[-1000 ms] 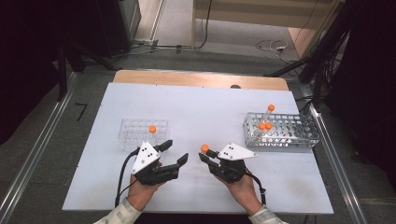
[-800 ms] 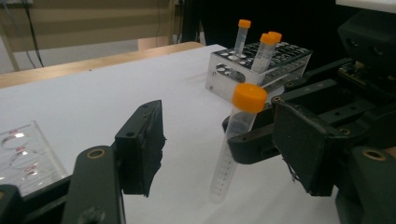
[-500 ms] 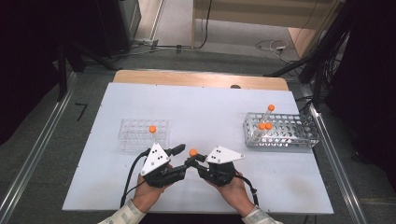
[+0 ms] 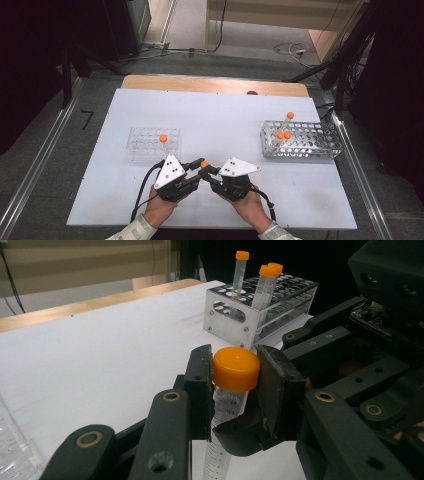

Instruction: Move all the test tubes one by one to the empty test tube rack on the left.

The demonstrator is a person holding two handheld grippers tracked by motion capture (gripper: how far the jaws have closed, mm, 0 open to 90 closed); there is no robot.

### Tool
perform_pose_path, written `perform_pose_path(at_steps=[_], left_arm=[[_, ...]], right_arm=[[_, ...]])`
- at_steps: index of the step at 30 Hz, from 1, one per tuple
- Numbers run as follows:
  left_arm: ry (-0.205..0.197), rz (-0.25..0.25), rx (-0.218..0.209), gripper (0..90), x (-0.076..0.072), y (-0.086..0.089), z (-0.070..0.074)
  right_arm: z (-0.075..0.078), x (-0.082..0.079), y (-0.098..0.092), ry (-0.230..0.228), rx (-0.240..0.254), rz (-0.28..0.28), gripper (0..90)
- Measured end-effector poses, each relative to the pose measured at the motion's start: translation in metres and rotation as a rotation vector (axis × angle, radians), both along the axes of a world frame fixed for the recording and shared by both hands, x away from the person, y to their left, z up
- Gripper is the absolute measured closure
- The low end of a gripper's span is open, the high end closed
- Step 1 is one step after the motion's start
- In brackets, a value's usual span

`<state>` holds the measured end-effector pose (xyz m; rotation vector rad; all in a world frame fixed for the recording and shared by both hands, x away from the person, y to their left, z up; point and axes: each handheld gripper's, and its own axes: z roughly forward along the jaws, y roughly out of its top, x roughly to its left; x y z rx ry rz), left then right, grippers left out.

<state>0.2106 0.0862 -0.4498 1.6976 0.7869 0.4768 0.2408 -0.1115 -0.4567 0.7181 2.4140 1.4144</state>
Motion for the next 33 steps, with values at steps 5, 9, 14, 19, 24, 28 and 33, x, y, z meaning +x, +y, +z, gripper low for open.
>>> perform_pose_path(at_steps=[5,9,14,19,24,28,33], left_arm=[[0.002,0.001,-0.002,69.8,0.000,0.001,0.000],[-0.004,0.010,-0.014,70.0,0.000,0.003,0.002],[0.004,0.041,-0.030,70.0,0.003,0.012,0.005],[0.013,0.075,-0.046,70.0,0.006,0.024,0.007],[0.022,0.113,-0.063,70.0,0.008,0.035,0.009],[0.026,0.140,-0.073,70.0,0.009,0.045,0.012],[0.018,0.170,-0.093,70.0,0.009,0.059,0.017]], right_arm=[[0.000,0.000,0.000,-0.005,0.003,0.005,71.3],[0.000,0.001,-0.001,0.001,0.008,0.016,56.2],[-0.001,0.006,-0.004,0.029,0.003,0.001,40.2],[-0.001,0.011,-0.013,0.035,0.001,-0.052,30.1],[0.000,0.016,-0.027,0.028,0.011,-0.104,29.8],[0.001,0.020,-0.040,0.023,0.016,-0.145,29.6],[0.002,0.023,-0.057,0.010,0.015,-0.189,29.6]])
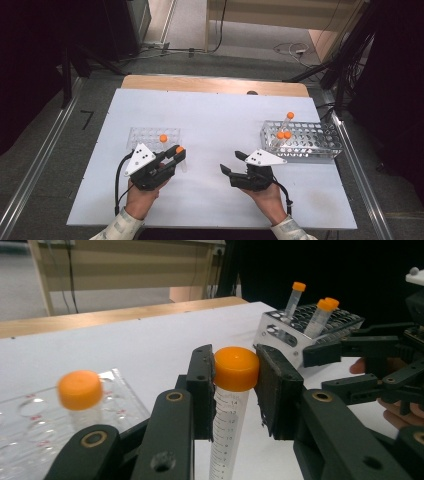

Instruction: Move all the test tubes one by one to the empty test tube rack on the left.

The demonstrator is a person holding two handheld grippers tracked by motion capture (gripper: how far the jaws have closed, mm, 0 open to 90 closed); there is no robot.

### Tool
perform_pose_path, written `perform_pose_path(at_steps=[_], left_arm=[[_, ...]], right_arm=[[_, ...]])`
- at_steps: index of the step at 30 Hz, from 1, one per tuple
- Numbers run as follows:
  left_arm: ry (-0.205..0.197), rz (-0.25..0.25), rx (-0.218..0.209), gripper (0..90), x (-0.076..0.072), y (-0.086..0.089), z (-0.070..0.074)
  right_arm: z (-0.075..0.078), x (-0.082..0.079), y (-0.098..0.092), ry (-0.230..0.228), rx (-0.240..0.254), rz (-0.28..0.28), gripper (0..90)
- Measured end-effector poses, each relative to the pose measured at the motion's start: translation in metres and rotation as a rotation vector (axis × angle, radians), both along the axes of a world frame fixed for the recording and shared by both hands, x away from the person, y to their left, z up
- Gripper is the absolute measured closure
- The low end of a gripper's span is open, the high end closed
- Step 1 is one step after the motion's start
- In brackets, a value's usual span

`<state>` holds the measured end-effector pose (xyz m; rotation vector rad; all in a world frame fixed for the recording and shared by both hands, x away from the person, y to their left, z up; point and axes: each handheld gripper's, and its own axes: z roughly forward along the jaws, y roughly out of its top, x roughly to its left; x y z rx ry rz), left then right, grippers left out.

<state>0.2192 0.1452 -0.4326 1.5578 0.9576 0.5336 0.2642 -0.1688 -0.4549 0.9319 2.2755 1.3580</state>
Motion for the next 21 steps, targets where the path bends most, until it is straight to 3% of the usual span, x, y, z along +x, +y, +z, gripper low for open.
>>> perform_pose_path(at_steps=[8,21], left_arm=[[-0.003,0.047,-0.026,69.9,0.001,0.020,0.010],[-0.002,0.125,-0.029,69.9,0.005,0.048,0.019]], right_arm=[[0.003,0.003,-0.024,-0.010,0.014,-0.063,30.1],[0.004,0.003,-0.041,-0.012,0.011,-0.101,30.2]])
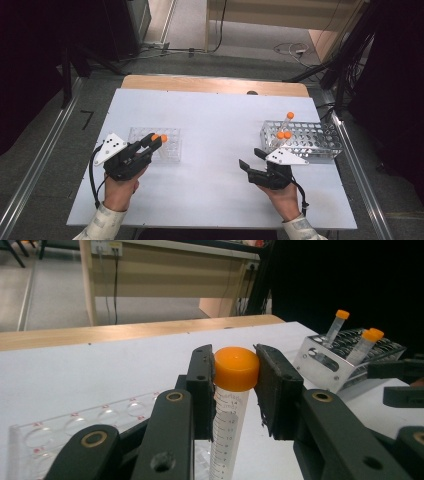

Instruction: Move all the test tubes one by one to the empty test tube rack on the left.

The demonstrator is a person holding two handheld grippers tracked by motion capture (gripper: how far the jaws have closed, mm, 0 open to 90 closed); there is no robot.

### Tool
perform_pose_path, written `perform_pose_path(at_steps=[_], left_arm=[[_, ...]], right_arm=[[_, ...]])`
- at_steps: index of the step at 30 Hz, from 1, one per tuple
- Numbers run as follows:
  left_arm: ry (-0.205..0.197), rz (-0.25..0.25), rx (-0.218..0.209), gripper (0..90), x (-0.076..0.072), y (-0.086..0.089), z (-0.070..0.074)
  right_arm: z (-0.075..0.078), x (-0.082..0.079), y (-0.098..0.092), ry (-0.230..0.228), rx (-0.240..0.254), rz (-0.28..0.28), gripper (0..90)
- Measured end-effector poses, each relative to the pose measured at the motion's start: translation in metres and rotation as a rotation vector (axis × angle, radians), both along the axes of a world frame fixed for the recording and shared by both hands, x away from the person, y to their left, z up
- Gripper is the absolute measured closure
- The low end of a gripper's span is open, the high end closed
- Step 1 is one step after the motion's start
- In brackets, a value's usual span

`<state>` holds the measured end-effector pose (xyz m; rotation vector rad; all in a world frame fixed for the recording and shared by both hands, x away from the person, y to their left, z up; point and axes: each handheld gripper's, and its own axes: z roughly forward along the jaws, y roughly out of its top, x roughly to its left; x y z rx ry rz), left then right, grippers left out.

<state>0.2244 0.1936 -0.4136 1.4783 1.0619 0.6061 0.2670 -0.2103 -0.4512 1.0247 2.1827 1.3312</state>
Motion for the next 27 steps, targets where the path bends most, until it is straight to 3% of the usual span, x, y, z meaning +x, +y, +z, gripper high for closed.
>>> perform_pose_path(at_steps=[16,21,27], left_arm=[[-0.079,0.110,0.012,69.9,0.014,0.015,0.011],[-0.077,0.111,0.020,70.0,0.020,0.014,0.007],[-0.063,0.111,0.064,69.9,0.025,0.007,-0.001]], right_arm=[[-0.001,-0.002,-0.015,0.004,0.002,-0.032,30.2],[-0.002,-0.002,-0.015,0.004,0.001,-0.033,30.2],[-0.002,-0.002,-0.015,0.005,0.004,-0.034,30.3]])
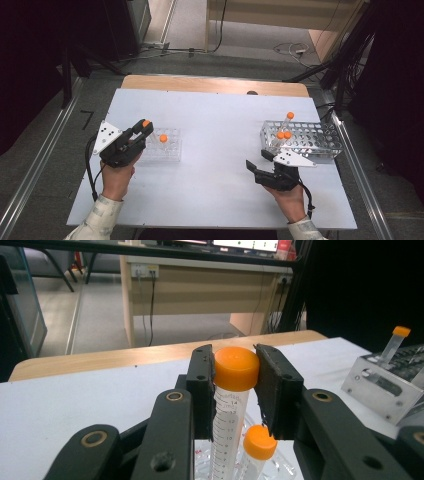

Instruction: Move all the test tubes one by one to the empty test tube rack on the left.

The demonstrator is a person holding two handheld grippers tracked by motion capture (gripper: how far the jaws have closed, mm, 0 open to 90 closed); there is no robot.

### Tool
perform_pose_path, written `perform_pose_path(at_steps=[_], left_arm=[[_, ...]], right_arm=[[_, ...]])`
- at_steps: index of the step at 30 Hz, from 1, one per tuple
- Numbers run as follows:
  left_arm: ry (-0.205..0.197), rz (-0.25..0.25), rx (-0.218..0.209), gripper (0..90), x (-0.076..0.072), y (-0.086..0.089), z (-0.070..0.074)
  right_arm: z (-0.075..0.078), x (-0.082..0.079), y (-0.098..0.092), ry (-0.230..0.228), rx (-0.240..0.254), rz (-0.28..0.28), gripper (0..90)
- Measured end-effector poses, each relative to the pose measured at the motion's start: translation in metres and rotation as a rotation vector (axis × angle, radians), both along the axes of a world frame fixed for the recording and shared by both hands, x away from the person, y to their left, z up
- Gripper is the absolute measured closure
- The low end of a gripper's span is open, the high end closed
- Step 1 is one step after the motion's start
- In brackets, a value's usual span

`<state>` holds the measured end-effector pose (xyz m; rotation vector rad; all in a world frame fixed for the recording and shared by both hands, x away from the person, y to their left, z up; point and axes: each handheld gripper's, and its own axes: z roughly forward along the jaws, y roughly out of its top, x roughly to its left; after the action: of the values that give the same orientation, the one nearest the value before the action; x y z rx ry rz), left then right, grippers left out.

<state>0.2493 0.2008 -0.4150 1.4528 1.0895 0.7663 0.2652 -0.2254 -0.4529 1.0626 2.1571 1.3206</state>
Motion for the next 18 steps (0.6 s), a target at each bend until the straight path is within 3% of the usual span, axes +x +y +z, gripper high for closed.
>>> perform_pose_path(at_steps=[8,18], left_arm=[[0.022,-0.001,0.056,69.8,0.003,-0.008,-0.014],[0.056,0.004,0.089,69.8,0.002,-0.013,-0.029]], right_arm=[[0.000,0.000,0.000,0.003,0.002,-0.002,30.3],[0.001,0.000,-0.001,0.003,0.002,-0.005,30.5]])
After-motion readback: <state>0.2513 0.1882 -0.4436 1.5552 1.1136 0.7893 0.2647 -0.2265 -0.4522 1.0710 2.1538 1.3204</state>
